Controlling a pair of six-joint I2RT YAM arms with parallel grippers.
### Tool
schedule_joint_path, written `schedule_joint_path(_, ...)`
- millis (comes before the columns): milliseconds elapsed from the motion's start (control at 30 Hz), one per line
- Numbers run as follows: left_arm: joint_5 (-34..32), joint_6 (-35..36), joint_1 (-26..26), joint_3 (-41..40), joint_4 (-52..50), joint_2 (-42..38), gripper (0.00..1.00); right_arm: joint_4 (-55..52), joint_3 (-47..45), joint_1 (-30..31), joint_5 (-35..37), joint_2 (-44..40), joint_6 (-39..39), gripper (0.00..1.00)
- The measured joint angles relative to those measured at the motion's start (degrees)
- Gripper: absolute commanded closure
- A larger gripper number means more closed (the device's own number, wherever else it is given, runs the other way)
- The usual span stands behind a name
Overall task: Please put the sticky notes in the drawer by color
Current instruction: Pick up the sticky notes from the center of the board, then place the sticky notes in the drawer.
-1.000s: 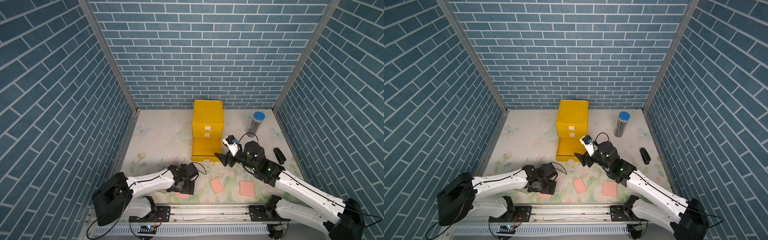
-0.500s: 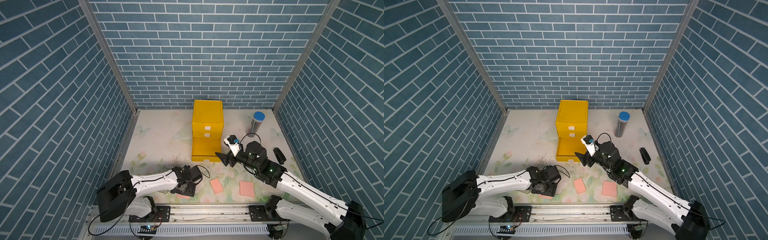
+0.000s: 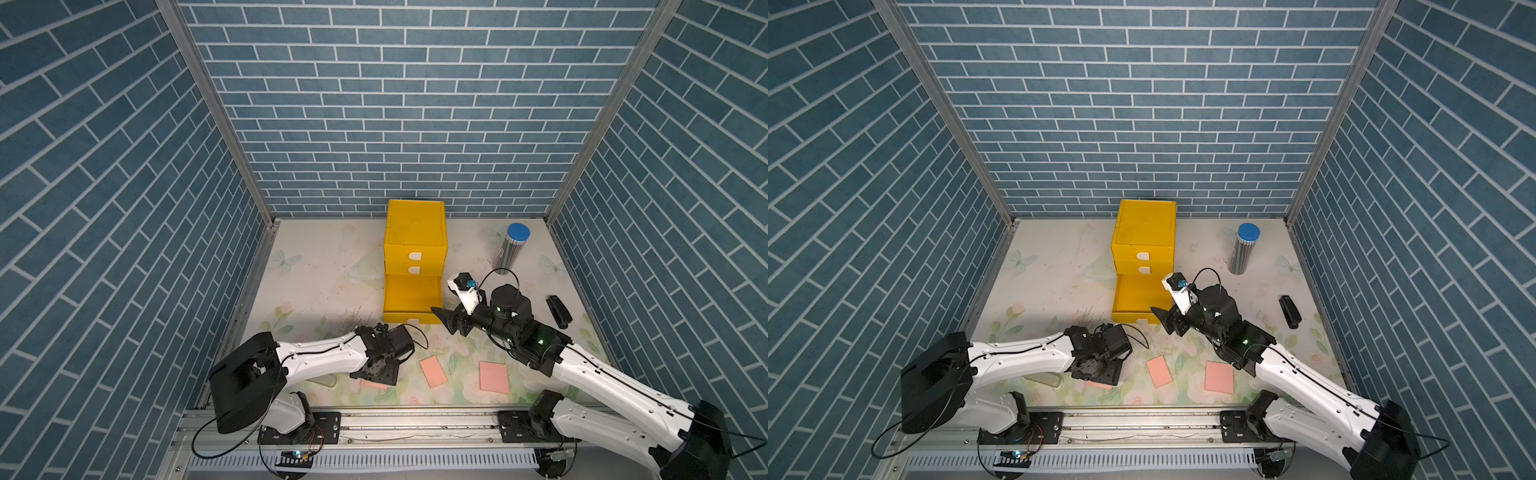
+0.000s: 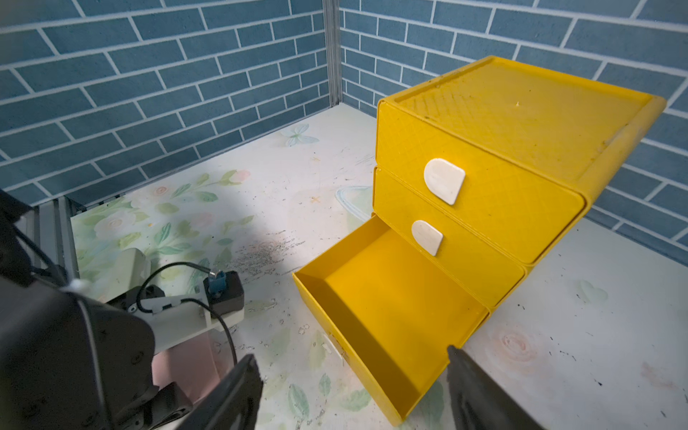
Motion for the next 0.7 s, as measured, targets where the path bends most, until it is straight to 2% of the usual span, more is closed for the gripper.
schedule_joint_path(167,-1.66,1.77,0.7,4.5,0.81,2.14,0.19,-0.13,-2.23,-0.07,2.58,-0.92,1.11,0.2)
schedule_joint_path(367,-3.23,3.87,1.51,9.31,-1.36,2.25,0.19,-1.84,-5.4,-2.16,8.83,-4.5,5.09,0.21)
schedule_joint_path(500,-4.55,5.99,3.06,15.65,-3.61,3.1,0.19,-3.21,-7.17,-5.03,11.45,-6.71,7.89,0.21)
schedule_joint_path(700,-7.1,11.3,8.87,28.76,-6.69,6.99,0.19,-4.04,-8.46,-6.12,12.31,-7.74,10.36,0.21)
